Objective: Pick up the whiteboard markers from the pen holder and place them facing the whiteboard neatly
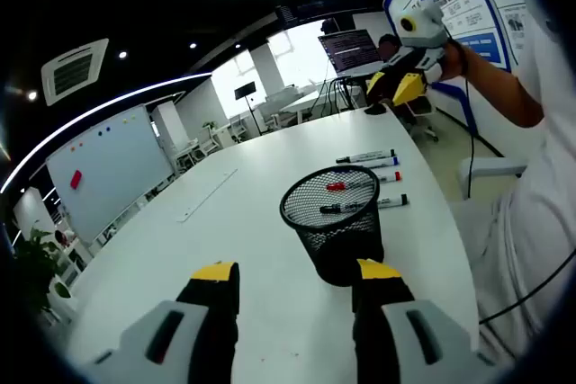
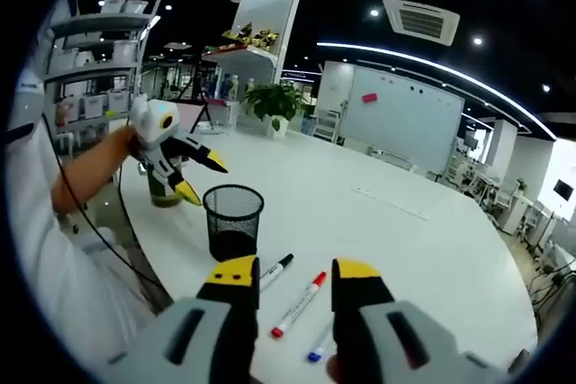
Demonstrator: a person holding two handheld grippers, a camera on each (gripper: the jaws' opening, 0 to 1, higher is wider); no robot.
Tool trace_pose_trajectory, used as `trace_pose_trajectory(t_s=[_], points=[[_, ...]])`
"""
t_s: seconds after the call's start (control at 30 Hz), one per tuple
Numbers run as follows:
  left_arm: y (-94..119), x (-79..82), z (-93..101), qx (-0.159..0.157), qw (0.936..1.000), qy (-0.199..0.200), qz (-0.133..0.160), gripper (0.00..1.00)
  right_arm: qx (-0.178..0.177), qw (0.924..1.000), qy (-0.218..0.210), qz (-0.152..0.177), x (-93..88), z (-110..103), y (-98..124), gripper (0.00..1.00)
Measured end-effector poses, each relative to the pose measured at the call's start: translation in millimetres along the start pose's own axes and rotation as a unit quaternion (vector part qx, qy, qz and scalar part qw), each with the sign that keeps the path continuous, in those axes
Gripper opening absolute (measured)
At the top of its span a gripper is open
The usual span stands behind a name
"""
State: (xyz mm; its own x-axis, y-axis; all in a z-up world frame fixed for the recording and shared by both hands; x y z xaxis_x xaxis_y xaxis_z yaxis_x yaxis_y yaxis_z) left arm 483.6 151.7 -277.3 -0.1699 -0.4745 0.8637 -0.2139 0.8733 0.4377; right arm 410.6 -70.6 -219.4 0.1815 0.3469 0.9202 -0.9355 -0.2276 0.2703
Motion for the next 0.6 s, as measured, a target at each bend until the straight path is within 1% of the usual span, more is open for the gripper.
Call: trace_pose_trajectory(t_s=[0.13, 0.23, 0.27, 0.33, 0.6], points=[[-0.4, -1.3, -2.7, 0.000, 1.0000, 0.000, 0.000, 0.52, 0.001, 1.0000, -0.001, 0.004, 1.9, -0.2, 1.0, 0.32], [-0.3, -1.2, -3.3, 0.001, 1.0000, 0.001, 0.001, 0.52, 0.005, 1.0000, -0.005, 0.001, -0.1, -0.5, -0.7, 0.32], [-0.4, -1.2, -3.4, 0.001, 1.0000, 0.001, 0.001, 0.52, 0.008, 0.9999, -0.008, -0.005, -2.6, -1.1, -2.0, 0.32], [-0.6, -1.6, -4.4, 0.000, 1.0000, 0.001, 0.001, 0.52, 0.009, 0.9999, -0.002, -0.009, -4.3, -1.9, -2.2, 0.34], [-0.7, -2.9, -7.7, 0.001, 1.0000, 0.001, 0.001, 0.52, 0.006, 0.9999, -0.008, -0.011, -5.4, 2.8, 3.4, 0.34]])
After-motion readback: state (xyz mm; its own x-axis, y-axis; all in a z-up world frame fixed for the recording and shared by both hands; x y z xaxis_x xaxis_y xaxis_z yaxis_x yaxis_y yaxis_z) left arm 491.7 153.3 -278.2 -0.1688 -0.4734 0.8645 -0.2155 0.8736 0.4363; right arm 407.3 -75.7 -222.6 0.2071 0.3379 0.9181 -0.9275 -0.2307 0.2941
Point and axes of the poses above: the point that each gripper's makers call its tool centre point, and the gripper's own axes: y roughly backward along the fingers, z roughly to its right, x roughly out of its top, the point moved 2 cm from there along y, roughly backward along the fingers, and after that the axes turned 12 degrees about -x, right-handed, at the moved point
